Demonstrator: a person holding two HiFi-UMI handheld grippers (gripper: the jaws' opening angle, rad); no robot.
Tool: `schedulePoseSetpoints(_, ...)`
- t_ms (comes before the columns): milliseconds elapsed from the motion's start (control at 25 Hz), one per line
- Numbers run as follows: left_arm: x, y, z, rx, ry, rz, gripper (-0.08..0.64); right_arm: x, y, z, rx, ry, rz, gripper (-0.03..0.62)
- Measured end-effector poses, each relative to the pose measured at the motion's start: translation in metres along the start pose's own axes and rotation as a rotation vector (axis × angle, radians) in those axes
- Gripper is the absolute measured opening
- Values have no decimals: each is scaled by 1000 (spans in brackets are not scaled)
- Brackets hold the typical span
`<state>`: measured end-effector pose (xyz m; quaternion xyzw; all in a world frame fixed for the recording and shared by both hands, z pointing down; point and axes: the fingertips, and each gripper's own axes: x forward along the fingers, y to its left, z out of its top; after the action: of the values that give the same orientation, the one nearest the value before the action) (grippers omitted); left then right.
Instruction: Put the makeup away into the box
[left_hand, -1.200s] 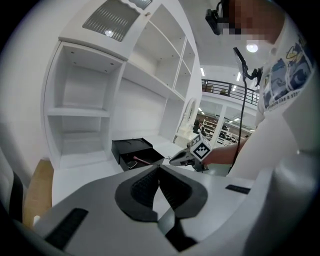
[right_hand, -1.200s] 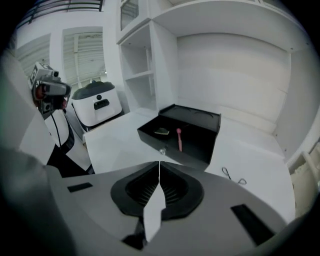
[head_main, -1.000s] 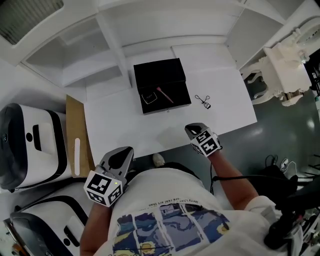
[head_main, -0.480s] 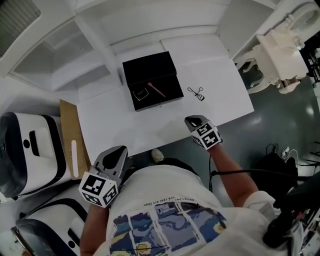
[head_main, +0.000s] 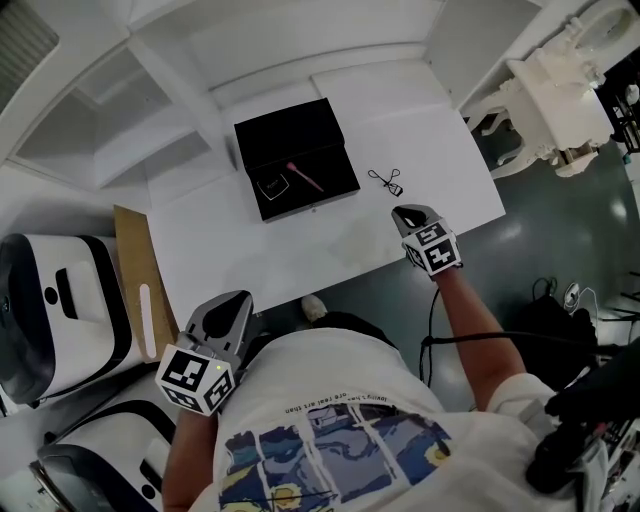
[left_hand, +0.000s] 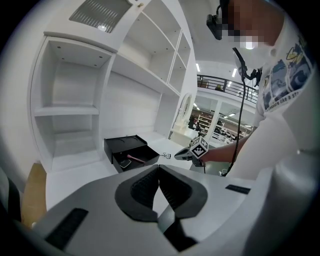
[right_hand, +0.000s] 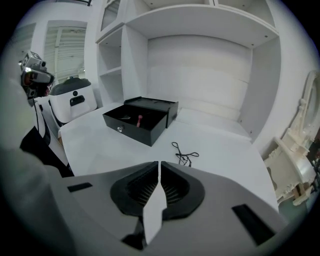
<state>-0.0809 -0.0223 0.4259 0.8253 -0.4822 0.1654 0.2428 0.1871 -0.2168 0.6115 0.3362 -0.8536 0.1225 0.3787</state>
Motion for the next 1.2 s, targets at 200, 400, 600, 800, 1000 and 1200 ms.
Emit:
schedulePoseSetpoints(200, -2, 1, -1, -3, 3, 10, 14, 5, -38, -3, 5, 19, -59, 52)
schedulePoseSetpoints(400, -8, 7, -4, -13, 10, 34, 14, 20, -59, 2, -1, 43, -72, 145)
schedulePoseSetpoints(600, -13, 8, -6, -16, 10, 47, 14, 34, -67, -3, 5, 79, -63, 190)
schedulePoseSetpoints(800, -13, 7, -7, -25, 8, 52, 14, 42, -69, -9, 9, 95, -50, 137)
schedulePoseSetpoints(1000, -12, 8, -5, -21, 4, 54, 14, 45, -65, -11, 41, 103, -40, 35)
schedulePoseSetpoints(1200, -11, 6, -5, -23, 1, 51, 14, 43, -62, -15, 43, 106, -34, 29)
